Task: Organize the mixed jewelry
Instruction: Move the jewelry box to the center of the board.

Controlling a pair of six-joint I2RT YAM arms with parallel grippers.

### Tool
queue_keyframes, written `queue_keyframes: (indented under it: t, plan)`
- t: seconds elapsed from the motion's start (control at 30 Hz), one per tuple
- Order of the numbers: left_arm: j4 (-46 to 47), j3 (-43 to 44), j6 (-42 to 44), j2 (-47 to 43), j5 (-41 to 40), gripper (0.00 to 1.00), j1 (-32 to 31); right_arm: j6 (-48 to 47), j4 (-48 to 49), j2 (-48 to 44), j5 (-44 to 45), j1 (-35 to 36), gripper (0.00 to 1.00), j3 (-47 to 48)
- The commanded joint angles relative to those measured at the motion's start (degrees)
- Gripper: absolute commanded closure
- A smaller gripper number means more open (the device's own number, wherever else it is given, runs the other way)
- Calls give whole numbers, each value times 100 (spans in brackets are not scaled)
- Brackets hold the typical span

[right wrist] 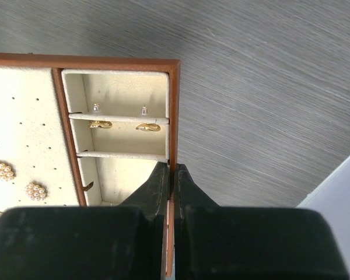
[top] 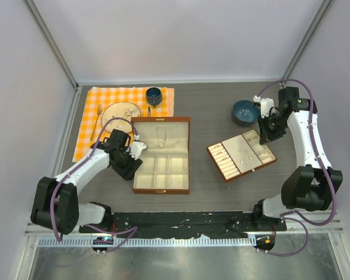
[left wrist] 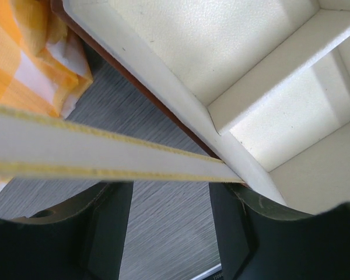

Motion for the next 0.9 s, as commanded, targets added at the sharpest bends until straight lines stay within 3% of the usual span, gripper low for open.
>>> queue_keyframes:
  t: [0.0, 0.43, 0.87]
  plan:
    - [348, 379, -318, 312, 119, 41, -150, -4, -94, -152, -520, 20, 99, 57]
    - [831, 958, -1021, 742, -30, 41, -695, 1366, 1488, -495, -28, 1355, 99, -628]
    - [1332, 1802, -1443, 1375, -66, 41, -1179, 2324, 2464, -153, 68, 2050, 99, -795]
